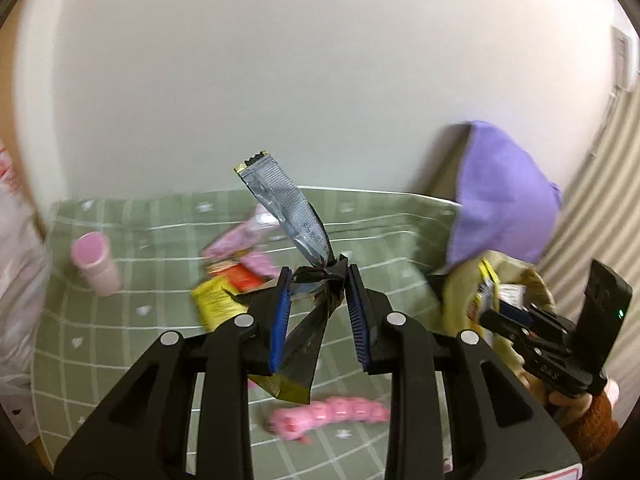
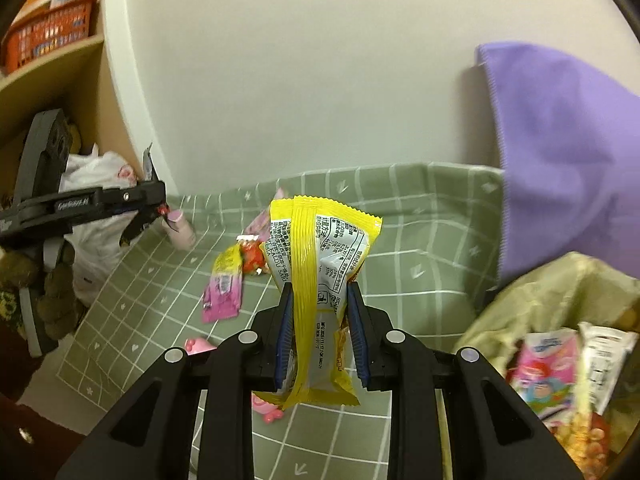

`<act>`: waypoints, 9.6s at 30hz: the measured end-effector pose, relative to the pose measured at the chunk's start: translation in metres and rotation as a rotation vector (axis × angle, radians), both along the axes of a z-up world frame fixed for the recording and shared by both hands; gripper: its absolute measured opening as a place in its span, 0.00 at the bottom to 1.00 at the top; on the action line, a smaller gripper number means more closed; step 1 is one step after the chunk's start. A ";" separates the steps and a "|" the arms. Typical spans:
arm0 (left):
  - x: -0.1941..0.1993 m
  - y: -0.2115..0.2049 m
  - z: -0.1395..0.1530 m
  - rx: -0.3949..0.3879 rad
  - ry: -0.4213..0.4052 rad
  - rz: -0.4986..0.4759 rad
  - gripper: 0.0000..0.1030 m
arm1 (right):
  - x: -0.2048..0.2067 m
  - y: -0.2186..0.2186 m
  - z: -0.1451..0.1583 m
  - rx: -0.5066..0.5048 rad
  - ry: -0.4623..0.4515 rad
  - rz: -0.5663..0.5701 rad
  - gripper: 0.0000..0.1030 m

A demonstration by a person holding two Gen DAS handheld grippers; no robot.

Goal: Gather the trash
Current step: 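Carry the yellow-white wrapper and grey strip over the trash bag, then open both tools to drop the wrapper and strip into the trash bag, then move both tools back over the remaining wrappers on the table, then grasp the pink plastic toy with right tool while left grasps pink-yellow wrapper, then lift the pink toy with right tool while left lifts the pink wrapper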

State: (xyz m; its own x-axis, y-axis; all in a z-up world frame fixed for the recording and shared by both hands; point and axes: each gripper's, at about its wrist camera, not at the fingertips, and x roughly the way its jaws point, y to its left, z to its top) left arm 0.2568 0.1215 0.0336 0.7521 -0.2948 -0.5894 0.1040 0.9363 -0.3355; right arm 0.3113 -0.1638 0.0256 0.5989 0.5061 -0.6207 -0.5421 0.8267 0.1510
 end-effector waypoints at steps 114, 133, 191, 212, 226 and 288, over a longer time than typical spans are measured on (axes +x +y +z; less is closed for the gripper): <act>0.002 0.067 -0.112 -0.007 0.200 0.139 0.72 | -0.011 0.060 -0.038 -0.098 0.092 0.055 0.53; -0.011 0.117 -0.121 0.050 0.283 0.241 0.70 | 0.113 0.169 -0.101 -0.089 0.166 0.162 0.53; 0.059 0.047 -0.092 0.074 0.193 -0.031 0.13 | 0.012 0.023 -0.058 -0.011 0.229 -0.016 0.38; 0.157 0.040 -0.124 0.326 0.131 -0.203 0.45 | 0.016 -0.010 -0.070 -0.042 0.292 -0.103 0.39; 0.183 0.051 -0.169 0.228 0.319 -0.381 0.45 | 0.029 0.009 -0.073 -0.062 0.301 -0.102 0.39; 0.075 0.051 -0.100 0.140 0.159 0.018 0.33 | -0.048 -0.053 -0.006 0.058 0.116 -0.215 0.39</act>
